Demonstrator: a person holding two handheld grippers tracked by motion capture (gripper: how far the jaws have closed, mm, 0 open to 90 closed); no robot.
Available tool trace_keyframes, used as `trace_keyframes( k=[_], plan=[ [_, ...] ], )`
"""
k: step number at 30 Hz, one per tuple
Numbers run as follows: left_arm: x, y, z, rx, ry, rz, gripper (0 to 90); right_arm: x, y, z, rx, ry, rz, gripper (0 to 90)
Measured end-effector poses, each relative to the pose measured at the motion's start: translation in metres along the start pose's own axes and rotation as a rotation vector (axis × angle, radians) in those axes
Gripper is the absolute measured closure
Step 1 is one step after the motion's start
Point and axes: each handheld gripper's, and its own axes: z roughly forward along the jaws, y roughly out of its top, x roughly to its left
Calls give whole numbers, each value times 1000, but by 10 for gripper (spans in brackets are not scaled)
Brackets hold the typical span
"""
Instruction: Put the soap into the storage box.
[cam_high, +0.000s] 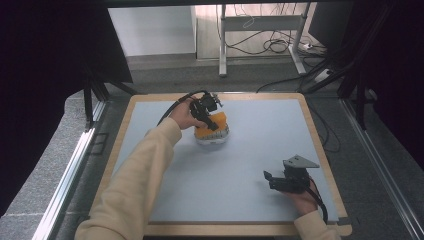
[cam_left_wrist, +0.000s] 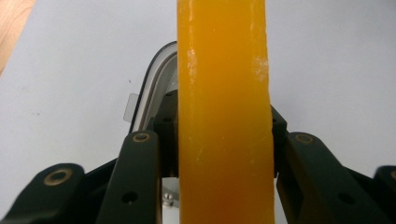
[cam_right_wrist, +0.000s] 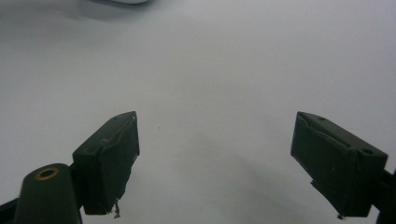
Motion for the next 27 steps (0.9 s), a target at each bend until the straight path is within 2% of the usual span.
trace_keyframes(
  k=[13, 15, 22, 27],
  plan=[
    [7, 2, 12, 1, -20, 40, 624, -2, -1, 0, -3, -8, 4, 158],
    [10, 1, 16, 8, -40, 53, 624, -2, 0, -1, -2, -7, 4, 158],
    [14, 0, 26, 19, -47, 48, 624, -2, 0, -1, -5, -10, 4, 158],
    [15, -3, 35, 21, -36, 72, 622, -3, 0, -1, -5, -8, 3, 158]
  ],
)
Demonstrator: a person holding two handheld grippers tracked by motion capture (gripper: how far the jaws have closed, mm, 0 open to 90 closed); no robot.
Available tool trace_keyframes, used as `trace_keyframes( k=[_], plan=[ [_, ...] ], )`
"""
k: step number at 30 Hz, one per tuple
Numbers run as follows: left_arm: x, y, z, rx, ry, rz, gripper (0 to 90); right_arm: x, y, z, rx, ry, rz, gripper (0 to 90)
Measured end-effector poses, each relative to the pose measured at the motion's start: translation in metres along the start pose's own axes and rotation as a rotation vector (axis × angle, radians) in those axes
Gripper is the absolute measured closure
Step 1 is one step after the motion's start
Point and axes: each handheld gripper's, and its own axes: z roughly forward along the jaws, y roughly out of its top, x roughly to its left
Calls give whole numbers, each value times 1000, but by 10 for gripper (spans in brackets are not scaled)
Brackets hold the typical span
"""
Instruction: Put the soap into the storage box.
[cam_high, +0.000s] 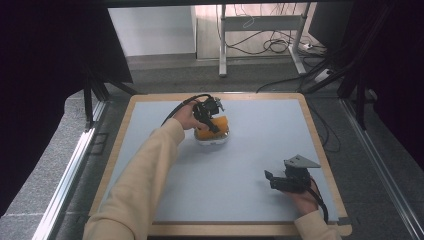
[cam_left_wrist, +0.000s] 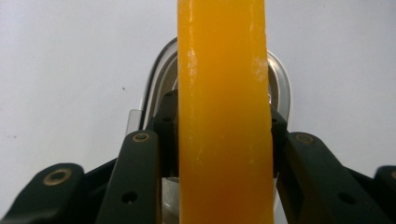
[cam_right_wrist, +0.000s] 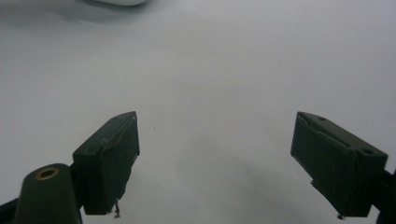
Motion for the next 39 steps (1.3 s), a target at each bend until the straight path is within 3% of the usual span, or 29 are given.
trace_keyframes(
  k=[2, 4, 5, 6, 7, 8, 9, 11, 13, 15, 18, 22, 25, 28, 31, 32, 33, 36, 39],
  plan=[
    [1, 0, 1, 2, 5, 3, 605, 0, 0, 0, 1, -1, 0, 158],
    [2, 0, -3, -28, 6, -19, 508, 0, 0, 0, 3, 1, -1, 158],
    [1, 1, -12, -74, 32, -38, 460, 0, 0, 0, 2, 2, 0, 158],
    [1, 2, -16, -89, 44, -44, 415, 0, -1, 0, 2, 3, 2, 158],
    [1, 2, -16, -89, 44, -44, 363, 1, -1, -1, 3, 2, 0, 158],
    [-1, 3, -21, -103, 56, -72, 305, 1, -1, -1, 2, 1, 0, 158],
    [-2, 3, -23, -83, 84, -62, 252, 1, 0, -1, 2, 1, 0, 158],
    [-3, 2, -26, -78, 92, -59, 242, 1, 0, -1, 2, 1, 1, 158],
    [-7, -1, -33, -117, 162, -65, 232, 1, 0, -1, 1, 2, -2, 157],
    [-8, -2, -35, -127, 163, -71, 197, 2, 0, -1, -1, 2, -4, 157],
    [-11, -8, -42, -138, 203, -81, 157, 2, 0, 0, 3, 2, -4, 157],
    [-17, -15, -49, -161, 215, -95, 152, 1, 0, -1, -2, 5, -7, 157],
    [-27, -28, -57, -228, 248, -115, 178, 2, 0, 0, -3, 6, -12, 156],
    [-40, -41, -60, -252, 262, -135, 177, 4, 0, 0, 0, 6, -21, 156],
    [-58, -65, -63, -253, 290, -155, 174, 5, 0, 0, 2, 3, -23, 156],
    [-58, -65, -63, -253, 290, -155, 174, 5, 0, 0, 2, 3, -23, 156],
    [-68, -78, -65, -258, 313, -158, 176, 5, 0, 1, 1, 3, -23, 156],
    [-77, -91, -67, -261, 309, -159, 176, 6, 0, 1, 4, 0, -28, 156],
    [-92, -112, -70, -273, 315, -193, 176, 10, 1, 1, 3, 0, -35, 156]
  ],
)
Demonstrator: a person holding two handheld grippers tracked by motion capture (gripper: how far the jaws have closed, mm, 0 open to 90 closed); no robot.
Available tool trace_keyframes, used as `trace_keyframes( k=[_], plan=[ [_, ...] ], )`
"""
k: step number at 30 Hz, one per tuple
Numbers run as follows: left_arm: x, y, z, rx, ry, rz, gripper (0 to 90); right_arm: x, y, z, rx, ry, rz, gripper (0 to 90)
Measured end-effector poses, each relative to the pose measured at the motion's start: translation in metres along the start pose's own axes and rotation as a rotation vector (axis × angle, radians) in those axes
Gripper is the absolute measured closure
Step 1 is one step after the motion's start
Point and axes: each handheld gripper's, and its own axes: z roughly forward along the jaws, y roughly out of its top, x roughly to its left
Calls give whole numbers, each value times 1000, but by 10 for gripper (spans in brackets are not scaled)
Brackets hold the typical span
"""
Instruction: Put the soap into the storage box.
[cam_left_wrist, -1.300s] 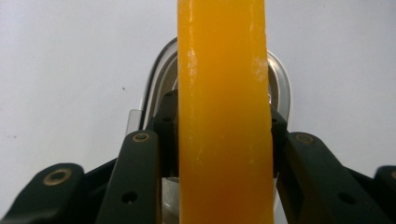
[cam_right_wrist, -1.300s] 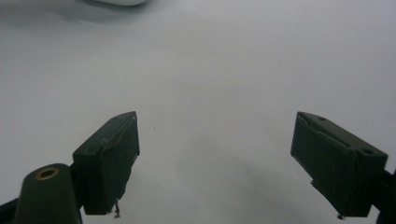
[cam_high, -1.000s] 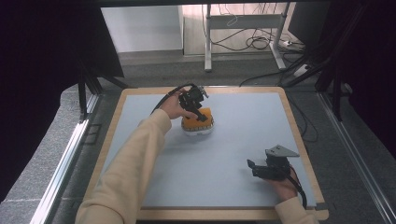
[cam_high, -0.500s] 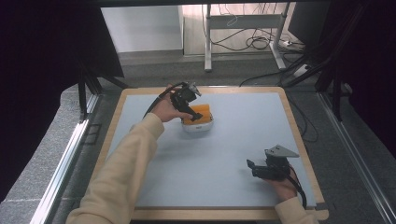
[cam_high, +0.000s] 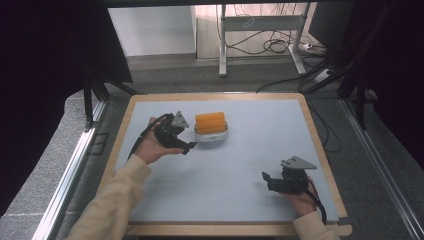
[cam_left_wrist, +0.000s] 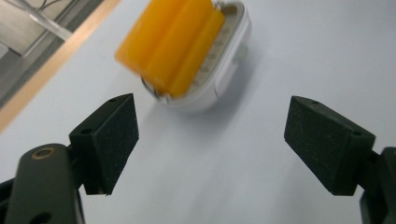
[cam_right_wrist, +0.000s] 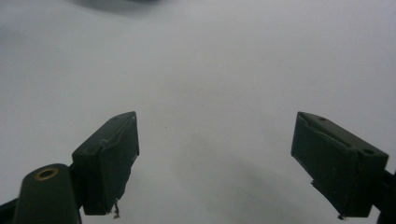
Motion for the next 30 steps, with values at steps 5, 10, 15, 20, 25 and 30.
trace_keyframes(
  k=[5, 10, 15, 20, 25, 30],
  plan=[
    [-10, -31, -17, 2, 11, -59, 177, 1, 0, 0, 3, -2, -3, 156],
    [-23, -72, -31, 27, 40, -98, 185, 0, -1, 2, 8, -2, -1, 155],
    [-29, -92, -36, 25, 50, -119, 185, 1, -1, 2, 11, -6, -5, 155],
    [-35, -111, -37, 26, 56, -153, 186, 1, -2, 1, 15, -9, -10, 155],
    [-33, -118, -33, 37, 50, -176, 186, 0, 0, 3, 5, -15, -15, 155],
    [-34, -120, -30, 46, 55, -174, 181, -1, 0, 3, -2, -8, -26, 152]
  ],
)
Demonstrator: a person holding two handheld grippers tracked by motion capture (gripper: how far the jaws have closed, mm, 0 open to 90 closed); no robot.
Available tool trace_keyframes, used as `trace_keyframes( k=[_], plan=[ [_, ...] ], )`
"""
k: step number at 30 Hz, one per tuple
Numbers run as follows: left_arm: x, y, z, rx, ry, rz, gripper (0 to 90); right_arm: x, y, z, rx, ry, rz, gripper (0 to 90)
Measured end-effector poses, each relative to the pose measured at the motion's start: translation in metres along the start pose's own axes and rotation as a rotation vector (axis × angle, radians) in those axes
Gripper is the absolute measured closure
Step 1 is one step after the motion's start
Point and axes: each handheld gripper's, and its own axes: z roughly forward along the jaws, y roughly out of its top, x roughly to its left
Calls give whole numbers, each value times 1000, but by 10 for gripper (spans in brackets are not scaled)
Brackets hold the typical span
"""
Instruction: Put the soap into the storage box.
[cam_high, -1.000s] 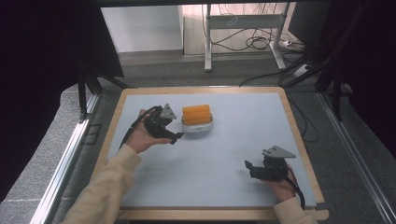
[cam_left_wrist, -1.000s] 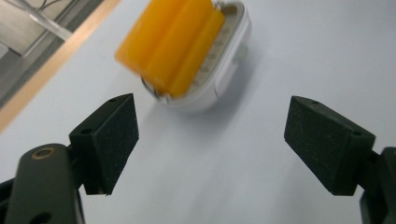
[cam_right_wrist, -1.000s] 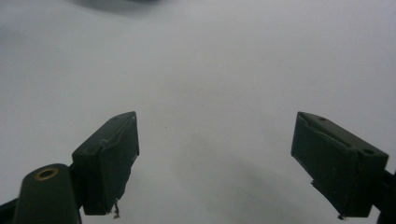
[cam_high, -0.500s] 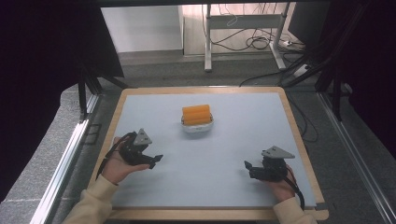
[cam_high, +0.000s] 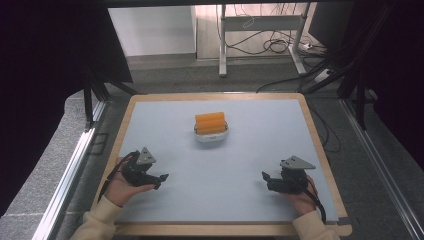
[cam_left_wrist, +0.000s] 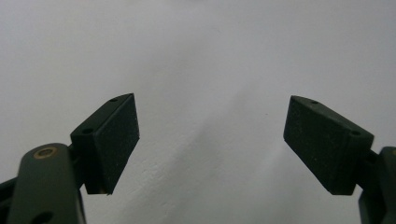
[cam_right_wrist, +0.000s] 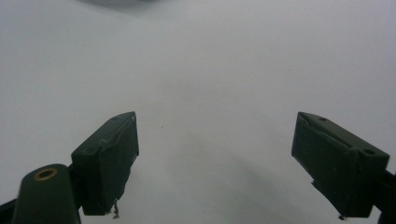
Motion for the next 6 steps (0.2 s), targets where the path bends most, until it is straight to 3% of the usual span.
trace_keyframes(
  k=[6],
  plan=[
    [1, 0, -2, -19, -3, -10, 174, 0, 2, 0, -14, 7, -9, 144]
  ],
)
